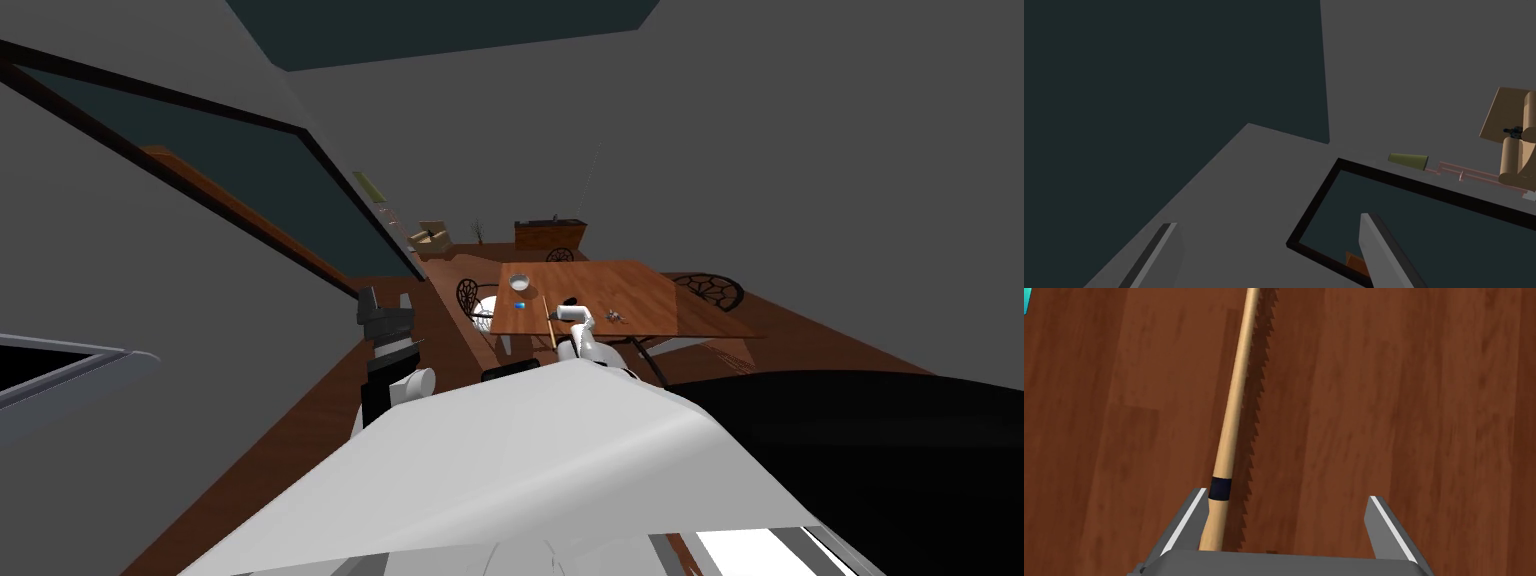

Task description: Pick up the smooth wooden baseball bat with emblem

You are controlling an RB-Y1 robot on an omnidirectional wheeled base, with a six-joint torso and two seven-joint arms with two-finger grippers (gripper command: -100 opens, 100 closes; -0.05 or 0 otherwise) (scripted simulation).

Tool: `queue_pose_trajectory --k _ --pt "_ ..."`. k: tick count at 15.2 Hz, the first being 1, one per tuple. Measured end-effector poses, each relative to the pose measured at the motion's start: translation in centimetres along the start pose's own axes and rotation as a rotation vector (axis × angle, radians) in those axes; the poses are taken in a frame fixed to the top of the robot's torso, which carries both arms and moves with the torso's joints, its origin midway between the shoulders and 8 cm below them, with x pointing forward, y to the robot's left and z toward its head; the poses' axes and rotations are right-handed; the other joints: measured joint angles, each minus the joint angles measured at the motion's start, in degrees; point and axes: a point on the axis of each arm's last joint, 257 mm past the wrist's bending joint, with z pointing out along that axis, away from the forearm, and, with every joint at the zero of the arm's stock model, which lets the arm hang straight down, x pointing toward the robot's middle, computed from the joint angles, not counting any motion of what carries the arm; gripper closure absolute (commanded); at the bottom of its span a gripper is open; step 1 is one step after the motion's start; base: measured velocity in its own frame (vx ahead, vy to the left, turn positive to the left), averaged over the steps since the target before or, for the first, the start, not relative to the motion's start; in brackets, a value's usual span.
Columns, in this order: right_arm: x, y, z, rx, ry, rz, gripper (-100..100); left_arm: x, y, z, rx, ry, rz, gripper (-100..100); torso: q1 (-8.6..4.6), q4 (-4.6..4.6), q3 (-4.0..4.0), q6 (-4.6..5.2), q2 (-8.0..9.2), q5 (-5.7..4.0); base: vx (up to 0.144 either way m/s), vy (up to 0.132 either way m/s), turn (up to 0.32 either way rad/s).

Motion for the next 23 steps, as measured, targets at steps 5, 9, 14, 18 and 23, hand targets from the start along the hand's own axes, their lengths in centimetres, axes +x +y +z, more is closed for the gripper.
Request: queue_pose_trajectory --k 5,9,14,18,23 --pt "-2.2 -1.8 0.6 0.042 -0.109 0.084 -100 0.0 0.0 0.0 0.000 0.000 0.000 0 0.02 0.00 0.01 0.00 0.02 0.00 0.021 0.015 0.001" --pt "-3.6 -3.3 0.8 0.070 -0.176 0.132 -100 0.0 0.0 0.0 0.000 0.000 0.000 0 -0.01 0.01 0.03 0.01 0.05 0.00 0.023 0.009 -0.012" --pt "-5.2 -3.5 1.9 0.077 -0.175 0.120 -100 0.0 0.0 0.0 0.000 0.000 0.000 0 -0.05 -0.03 -0.08 0.02 -0.14 -0.01 0.061 0.007 -0.039" --pt "-5.2 -3.6 1.9 0.078 -0.173 0.119 100 0.0 0.0 0.0 0.000 0.000 0.000 0 -0.11 -0.01 0.02 0.04 0.06 -0.01 0.006 0.000 -0.002" --pt "-4.1 -3.3 1.3 0.073 -0.171 0.125 100 0.0 0.0 0.0 0.000 0.000 0.000 0 -0.18 0.05 0.17 -0.02 0.32 -0.05 -0.058 -0.005 0.048"
